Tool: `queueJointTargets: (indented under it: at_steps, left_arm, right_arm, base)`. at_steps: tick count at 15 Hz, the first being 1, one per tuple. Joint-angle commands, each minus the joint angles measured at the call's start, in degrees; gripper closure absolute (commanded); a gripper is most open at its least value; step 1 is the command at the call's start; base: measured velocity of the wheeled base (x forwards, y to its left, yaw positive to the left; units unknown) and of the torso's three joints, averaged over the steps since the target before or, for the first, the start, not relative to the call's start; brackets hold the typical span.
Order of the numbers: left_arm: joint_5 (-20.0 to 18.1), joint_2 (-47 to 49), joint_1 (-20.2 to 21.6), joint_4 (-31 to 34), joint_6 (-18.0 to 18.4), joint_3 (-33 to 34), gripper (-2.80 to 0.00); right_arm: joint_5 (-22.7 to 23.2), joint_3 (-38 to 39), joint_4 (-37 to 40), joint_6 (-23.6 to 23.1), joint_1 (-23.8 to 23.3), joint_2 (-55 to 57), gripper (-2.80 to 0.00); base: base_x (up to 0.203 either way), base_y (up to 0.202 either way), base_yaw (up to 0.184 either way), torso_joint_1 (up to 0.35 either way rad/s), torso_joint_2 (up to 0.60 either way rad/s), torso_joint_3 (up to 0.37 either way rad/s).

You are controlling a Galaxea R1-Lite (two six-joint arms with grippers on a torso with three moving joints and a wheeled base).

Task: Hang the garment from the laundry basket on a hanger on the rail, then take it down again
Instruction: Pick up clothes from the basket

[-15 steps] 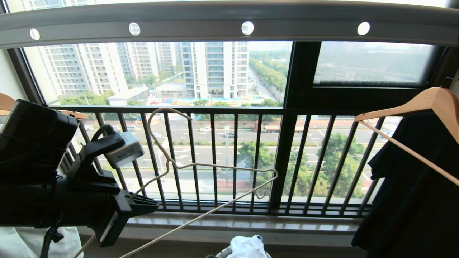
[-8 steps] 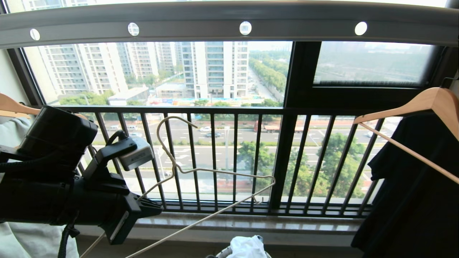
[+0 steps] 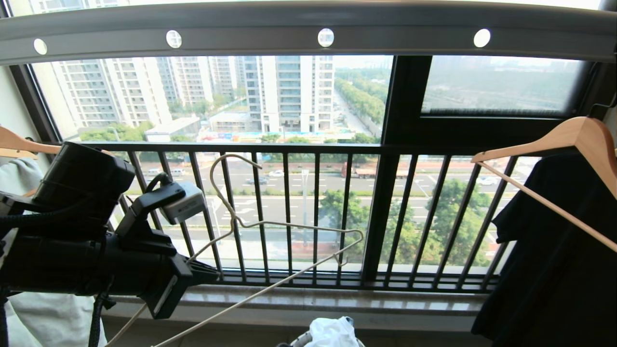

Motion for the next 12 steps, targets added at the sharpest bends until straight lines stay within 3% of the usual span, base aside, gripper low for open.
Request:
queueJointTargets:
  at_steps: [1,5,8,12]
  left_arm:
    - [-0.11,0.26,0.21,0.09,0.21,-0.02,0.0]
    - [-0.29,0.53,0.21,0.18,0.21,0.07,0.0]
    - [-4.05,3.06,0.21,0.16,0.29,0.5,0.0]
    - [-4.33,5.16,0.21,0.1,0.56,0.51,0.0]
  right_arm:
    - [0.02,0.0,-0.01,-0.02,0.02,-0.09,0.0]
    - [0.02,0.0,-0.01,-0.02,0.02,-0.09,0.0]
    - [0.02,0.0,-0.01,-0.02,0.02,-0.09,0.0]
    - [0.02,0.0,-0.01,-0.02,0.02,-0.09,0.0]
  base:
    - [0.0,0.0,0.0,0.0,0.0,0.0]
    - [0.0,0.0,0.0,0.0,0.0,0.0]
    - [0.0,0.0,0.0,0.0,0.0,0.0]
    - [0.0,0.0,0.0,0.0,0.0,0.0]
